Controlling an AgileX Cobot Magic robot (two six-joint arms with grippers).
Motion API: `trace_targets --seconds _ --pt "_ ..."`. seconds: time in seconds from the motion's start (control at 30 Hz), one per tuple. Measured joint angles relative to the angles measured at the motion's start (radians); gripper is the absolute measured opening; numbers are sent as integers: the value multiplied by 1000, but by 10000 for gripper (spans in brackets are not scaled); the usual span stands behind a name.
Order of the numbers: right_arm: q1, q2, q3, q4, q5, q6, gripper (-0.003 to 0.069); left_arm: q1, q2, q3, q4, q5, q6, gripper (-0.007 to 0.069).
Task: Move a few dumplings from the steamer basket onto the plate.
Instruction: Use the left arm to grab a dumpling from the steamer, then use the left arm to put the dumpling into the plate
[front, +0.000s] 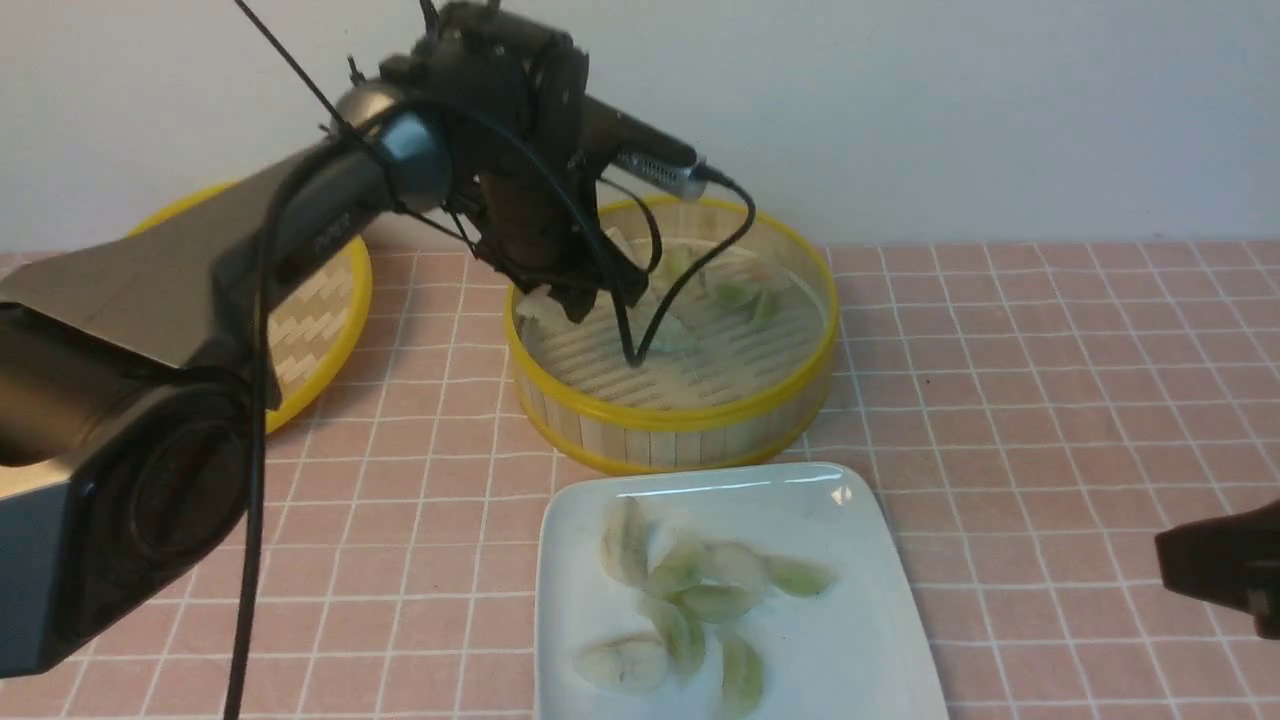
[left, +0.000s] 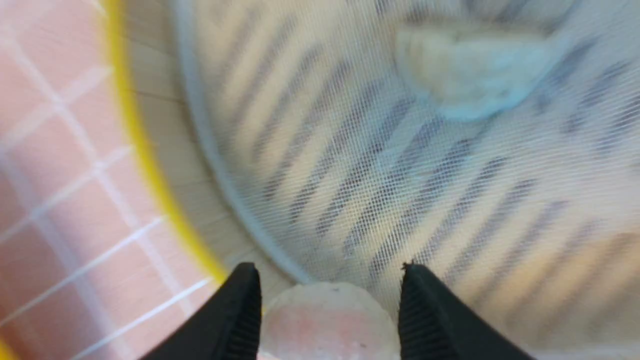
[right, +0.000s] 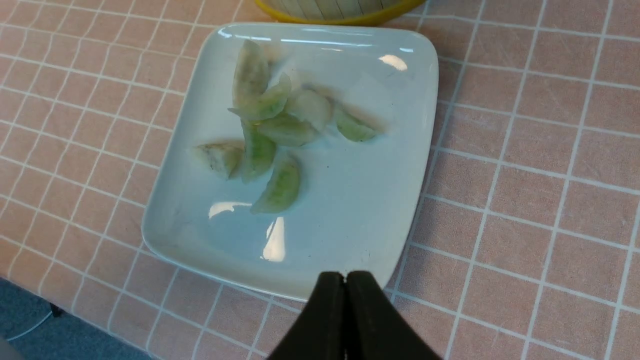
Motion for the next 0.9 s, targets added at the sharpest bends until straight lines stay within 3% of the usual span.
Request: trace_targets --seconds 0.2,0.43,0.63,0.9 --pt "0 0 0 1 -1 0 -14 1 -84 -42 -74 61 9 316" --pt "0 0 0 4 -2 -1 -14 -30 -298 216 -285 62 12 316" --pt "0 0 0 5 -2 -1 -14 -153 -318 413 -323 63 39 316" --pt "0 0 0 5 -6 -1 -14 -256 -165 444 -331 -188 39 316"
